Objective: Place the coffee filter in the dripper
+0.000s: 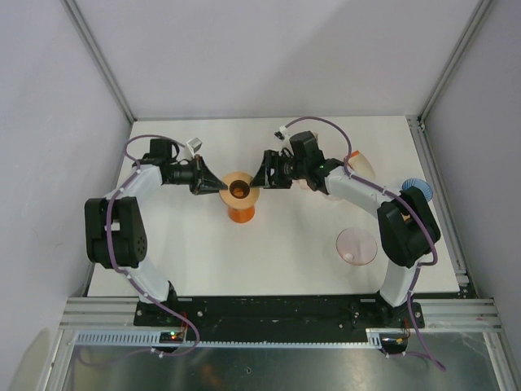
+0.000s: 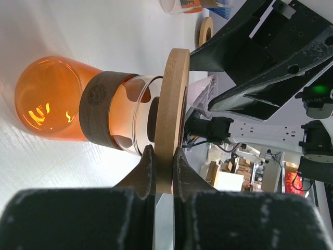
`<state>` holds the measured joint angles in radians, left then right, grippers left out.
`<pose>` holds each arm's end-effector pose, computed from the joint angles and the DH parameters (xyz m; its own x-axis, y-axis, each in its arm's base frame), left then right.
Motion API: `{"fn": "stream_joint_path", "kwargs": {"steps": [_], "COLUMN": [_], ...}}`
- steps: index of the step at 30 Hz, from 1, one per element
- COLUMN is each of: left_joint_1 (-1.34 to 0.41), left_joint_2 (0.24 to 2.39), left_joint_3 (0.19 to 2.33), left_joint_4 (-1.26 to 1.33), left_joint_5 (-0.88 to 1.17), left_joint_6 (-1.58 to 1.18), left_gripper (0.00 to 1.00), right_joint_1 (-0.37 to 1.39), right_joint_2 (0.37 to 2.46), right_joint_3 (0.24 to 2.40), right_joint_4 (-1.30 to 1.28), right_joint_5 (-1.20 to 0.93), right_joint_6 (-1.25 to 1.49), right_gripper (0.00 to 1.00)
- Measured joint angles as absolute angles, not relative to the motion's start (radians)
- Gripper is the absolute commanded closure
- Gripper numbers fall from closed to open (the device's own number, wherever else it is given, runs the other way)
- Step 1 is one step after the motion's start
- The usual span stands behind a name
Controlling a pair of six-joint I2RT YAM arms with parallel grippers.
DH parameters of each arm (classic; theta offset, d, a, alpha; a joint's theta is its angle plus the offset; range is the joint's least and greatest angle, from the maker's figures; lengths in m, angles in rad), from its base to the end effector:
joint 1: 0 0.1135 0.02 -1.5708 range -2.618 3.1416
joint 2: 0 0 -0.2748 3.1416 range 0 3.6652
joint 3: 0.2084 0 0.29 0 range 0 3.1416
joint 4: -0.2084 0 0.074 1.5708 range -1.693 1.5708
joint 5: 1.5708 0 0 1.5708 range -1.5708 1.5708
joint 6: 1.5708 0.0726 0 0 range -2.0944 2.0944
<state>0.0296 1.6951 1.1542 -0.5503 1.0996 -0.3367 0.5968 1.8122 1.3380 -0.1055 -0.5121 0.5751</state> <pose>0.3793 -0.0535 0.1966 -0.9683 -0.1787 -0.1744 0.0822 0.4311 -0.8986 0.3773 0.2994 0.2290 -0.8311 0.0086 -0.5561 -0.4492 0.5792 0.6803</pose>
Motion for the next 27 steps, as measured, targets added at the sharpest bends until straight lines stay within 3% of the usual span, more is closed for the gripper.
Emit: {"fn": "stream_joint_path", "kwargs": {"steps": [18,27], "left_joint_1": [0.043,0.047], "left_joint_2": [1.712,1.708], "left_joint_3": [1.156,1.171], "left_joint_4": [-0.542,-0.536], "left_joint_5": [0.987,0.908], "left_joint_6": [-0.287,-0.264], "left_gripper": [0.52,0.38], "right_joint_1": [0.629,0.629], "right_joint_2": [1.867,1.867], "right_joint_3": [1.338,1.338], "right_joint_4": [-0.041,-0.011], "right_joint_5": [-0.555,-0.553], "right_joint_6": [0.628,0.64], "right_gripper": [0.42,0.41]}}
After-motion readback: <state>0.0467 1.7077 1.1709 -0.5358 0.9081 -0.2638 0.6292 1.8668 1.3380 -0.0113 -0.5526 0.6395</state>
